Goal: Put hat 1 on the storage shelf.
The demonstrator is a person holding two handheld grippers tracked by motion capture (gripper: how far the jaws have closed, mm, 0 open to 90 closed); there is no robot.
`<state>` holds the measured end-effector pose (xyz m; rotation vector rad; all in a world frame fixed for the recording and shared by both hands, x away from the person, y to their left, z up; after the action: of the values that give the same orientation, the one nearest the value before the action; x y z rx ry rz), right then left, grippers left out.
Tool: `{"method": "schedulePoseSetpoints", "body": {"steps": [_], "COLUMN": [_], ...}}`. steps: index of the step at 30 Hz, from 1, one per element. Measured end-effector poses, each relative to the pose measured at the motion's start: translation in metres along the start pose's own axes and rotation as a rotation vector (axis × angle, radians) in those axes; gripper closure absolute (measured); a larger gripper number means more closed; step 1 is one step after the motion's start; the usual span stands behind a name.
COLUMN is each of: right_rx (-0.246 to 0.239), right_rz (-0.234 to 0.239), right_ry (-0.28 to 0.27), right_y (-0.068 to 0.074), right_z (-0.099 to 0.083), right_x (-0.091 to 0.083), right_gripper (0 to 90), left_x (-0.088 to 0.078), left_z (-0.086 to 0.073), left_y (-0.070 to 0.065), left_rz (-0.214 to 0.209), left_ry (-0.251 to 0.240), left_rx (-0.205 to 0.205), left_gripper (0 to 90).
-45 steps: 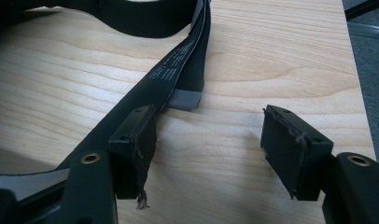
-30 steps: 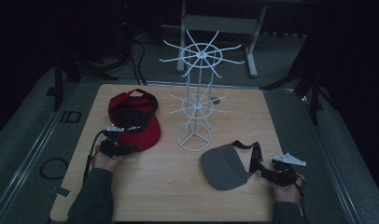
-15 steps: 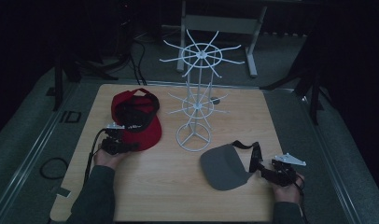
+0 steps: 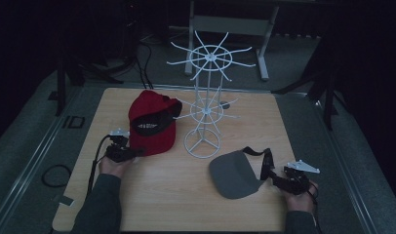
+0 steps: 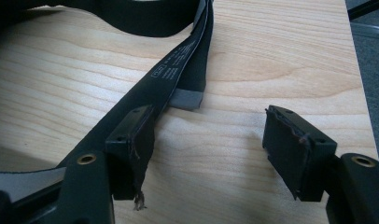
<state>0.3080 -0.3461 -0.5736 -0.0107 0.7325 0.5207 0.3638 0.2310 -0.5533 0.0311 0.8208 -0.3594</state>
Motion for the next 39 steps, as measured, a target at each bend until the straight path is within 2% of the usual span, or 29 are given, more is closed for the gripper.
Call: {"method": "schedulePoseSetpoints", "body": {"steps": [7,10,12,17,25,39], "right_rx": [0.000,0.000,0.000,-0.001,-0.001,-0.001], "right_rz": [0.000,0.000,0.000,0.001,0.001,0.001], "right_ry": [0.000,0.000,0.000,0.000,0.001,0.001], "right_y": [0.000,0.000,0.000,0.000,0.000,0.000], "right_z": [0.000,0.000,0.000,0.000,0.000,0.000], "right_x": [0.000,0.000,0.000,0.000,0.000,0.000], "right_gripper": [34.2,34.2,34.2,34.0,34.0,33.8], "left_x": [-0.001,-0.003,-0.004,-0.011,-0.023,-0.036], "left_z": [-0.005,-0.005,-0.004,-0.003,0.004,0.012], "left_y": [-0.001,-0.002,-0.001,0.002,0.004,0.003], "left_rz": [0.015,0.040,0.032,0.044,0.069,0.106], "left_ry": [-0.041,-0.071,-0.078,-0.104,-0.131,-0.149], "left_rx": [-0.013,-0.014,-0.013,-0.016,-0.008,0.001], "left_gripper": [85.9,86.0,86.1,86.1,86.0,86.0]}}
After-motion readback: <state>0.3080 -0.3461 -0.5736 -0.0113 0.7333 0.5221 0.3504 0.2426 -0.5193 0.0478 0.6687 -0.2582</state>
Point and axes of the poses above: each handheld gripper's, and its own axes: x roughly forward along the jaws, z roughly out of its top, y roughly to its left, the point moved 1 cm from there along x, roughly forward along the jaws, and after that the axes turned 15 degrees about z, right-handed, at the moved point
